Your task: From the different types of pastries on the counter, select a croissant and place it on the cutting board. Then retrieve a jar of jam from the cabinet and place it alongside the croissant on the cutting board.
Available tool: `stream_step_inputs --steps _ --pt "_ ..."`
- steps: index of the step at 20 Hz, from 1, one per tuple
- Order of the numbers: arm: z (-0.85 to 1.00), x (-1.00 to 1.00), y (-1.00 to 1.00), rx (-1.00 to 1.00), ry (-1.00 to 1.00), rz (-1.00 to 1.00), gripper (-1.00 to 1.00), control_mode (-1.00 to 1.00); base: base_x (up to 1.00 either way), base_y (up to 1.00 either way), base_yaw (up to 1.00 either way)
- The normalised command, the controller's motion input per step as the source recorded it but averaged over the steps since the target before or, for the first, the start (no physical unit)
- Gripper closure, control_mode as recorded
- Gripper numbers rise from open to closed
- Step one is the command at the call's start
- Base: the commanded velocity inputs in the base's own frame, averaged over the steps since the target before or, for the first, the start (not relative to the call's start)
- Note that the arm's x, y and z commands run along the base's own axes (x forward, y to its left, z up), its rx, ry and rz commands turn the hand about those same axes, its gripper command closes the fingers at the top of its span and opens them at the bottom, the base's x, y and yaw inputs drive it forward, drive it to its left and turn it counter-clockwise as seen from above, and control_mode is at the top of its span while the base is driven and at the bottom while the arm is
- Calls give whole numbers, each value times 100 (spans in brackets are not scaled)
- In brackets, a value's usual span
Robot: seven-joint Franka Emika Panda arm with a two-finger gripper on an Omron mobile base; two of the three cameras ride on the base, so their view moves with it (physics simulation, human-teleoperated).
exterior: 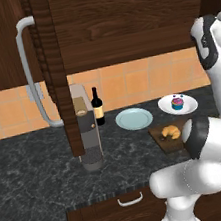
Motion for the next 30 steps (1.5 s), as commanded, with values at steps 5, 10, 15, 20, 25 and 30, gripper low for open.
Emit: stream_step_inputs --steps 5,10,15,20,25,30 --pt "44 -99 34 0 -5 5 100 -100 0 0 0" --pt "42 -89 49 -2 0 3 100 -100 0 0 0" --pt "15 -83 32 0 0 9 100 -100 0 0 0" --pt "0 -80 26 -1 0 21 100 -100 0 0 0" --pt "-8 -66 36 -4 0 27 100 -100 0 0 0" --pt "-37 -55 47 -9 0 27 100 -100 0 0 0"
